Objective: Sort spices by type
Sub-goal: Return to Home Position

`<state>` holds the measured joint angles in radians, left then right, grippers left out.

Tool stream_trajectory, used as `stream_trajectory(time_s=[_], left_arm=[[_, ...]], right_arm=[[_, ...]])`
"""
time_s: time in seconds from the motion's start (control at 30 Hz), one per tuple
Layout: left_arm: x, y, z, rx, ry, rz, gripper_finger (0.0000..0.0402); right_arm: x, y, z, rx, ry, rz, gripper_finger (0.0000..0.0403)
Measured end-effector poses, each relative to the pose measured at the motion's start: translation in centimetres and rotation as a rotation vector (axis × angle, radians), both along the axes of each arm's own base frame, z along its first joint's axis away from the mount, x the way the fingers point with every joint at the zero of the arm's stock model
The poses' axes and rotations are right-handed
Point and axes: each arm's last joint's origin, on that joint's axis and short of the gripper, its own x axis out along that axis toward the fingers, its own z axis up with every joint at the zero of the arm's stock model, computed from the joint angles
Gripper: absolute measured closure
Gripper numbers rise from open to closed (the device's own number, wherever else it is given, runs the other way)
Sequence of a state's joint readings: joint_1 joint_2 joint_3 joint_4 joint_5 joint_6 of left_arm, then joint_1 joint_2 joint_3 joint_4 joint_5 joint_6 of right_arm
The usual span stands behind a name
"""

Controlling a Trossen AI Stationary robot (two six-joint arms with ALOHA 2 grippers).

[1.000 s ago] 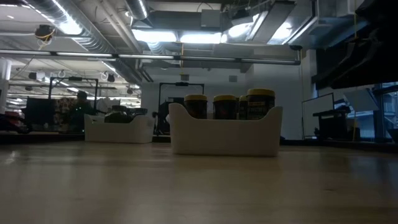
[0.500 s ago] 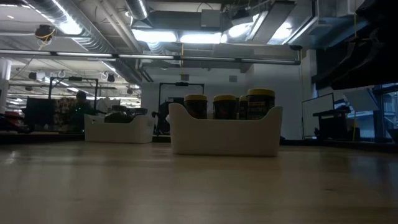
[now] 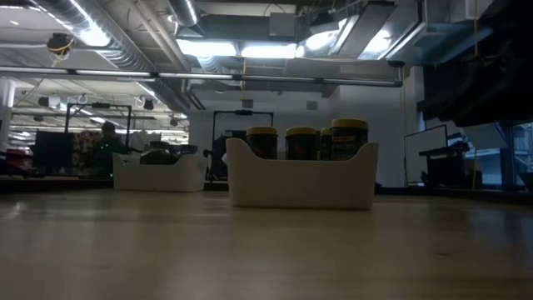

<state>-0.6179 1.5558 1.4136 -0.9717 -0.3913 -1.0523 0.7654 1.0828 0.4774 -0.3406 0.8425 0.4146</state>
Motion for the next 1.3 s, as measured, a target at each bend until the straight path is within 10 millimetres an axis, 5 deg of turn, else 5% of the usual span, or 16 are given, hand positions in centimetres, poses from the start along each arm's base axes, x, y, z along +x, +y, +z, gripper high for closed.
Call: stream_trajectory(time_s=[0.3, 0.47, 0.73, 0.93, 1.3], left_arm=[[4.4, 5.7, 0.7, 0.231, -0.069, -0.280, 0.0271], [5.7, 8.1, 1.1, 0.350, -0.097, -0.382, 0.0312], [6.4, 10.8, 1.6, 0.399, -0.116, -0.468, 0.0393], [6.9, 12.3, 1.6, 0.403, -0.137, -0.507, 0.0392], [4.0, 15.5, -1.6, 0.374, -0.346, -0.440, 0.0395]], right_arm=[[0.3, 0.3, 0.4, 0.019, -0.033, 0.023, 0.0231], [0.7, 0.7, 2.1, 0.001, -0.057, 0.058, 0.0245], [-0.2, -0.9, 4.8, 0.041, -0.087, 0.109, 0.0339], [-0.9, -3.9, 6.4, 0.167, -0.104, 0.104, 0.0395], [-2.5, -7.2, 8.0, 0.273, -0.140, 0.294, 0.0390]])
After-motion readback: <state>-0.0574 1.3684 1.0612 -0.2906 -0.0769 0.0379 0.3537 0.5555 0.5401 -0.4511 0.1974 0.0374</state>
